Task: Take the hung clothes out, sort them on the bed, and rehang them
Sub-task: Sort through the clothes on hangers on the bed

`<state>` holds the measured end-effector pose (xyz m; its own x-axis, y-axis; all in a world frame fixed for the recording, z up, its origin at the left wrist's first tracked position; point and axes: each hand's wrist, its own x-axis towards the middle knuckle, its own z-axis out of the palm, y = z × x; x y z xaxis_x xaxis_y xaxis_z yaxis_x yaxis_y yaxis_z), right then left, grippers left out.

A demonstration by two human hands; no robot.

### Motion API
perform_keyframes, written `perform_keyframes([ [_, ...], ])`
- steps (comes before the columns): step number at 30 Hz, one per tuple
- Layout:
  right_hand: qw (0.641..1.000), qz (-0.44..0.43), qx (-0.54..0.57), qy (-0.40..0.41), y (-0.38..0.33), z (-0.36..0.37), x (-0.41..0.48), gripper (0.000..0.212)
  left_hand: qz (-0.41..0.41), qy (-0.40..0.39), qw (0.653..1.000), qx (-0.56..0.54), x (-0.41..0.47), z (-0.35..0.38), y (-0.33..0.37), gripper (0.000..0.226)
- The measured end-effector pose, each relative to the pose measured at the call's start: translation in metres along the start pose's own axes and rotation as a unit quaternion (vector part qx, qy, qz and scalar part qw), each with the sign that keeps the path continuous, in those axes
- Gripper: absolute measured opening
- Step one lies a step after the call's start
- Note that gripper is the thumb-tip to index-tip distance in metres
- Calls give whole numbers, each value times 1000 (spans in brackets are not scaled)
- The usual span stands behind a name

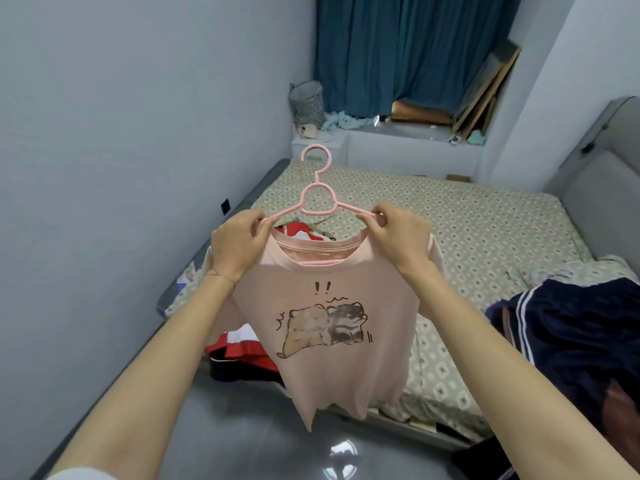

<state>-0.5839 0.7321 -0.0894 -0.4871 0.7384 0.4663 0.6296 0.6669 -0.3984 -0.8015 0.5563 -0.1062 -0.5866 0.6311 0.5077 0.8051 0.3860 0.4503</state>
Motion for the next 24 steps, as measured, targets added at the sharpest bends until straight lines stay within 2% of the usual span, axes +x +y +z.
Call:
perform_keyframes([
  [6,1000,9,13,-19,-67,51,5,37,-15,-13,1000,7,15,-24,-81,31],
  [11,998,47,29,-33,-95,87,14,36,-22,-18,1000,-4,38,-15,-124,29],
  [15,996,61,33,-58,-104,121,34,39,-26,14,999,-19,63,8,-156,28],
  [24,991,74,48,-104,-90,205,120,43,-58,-5,998,8,136,80,-209,28],
])
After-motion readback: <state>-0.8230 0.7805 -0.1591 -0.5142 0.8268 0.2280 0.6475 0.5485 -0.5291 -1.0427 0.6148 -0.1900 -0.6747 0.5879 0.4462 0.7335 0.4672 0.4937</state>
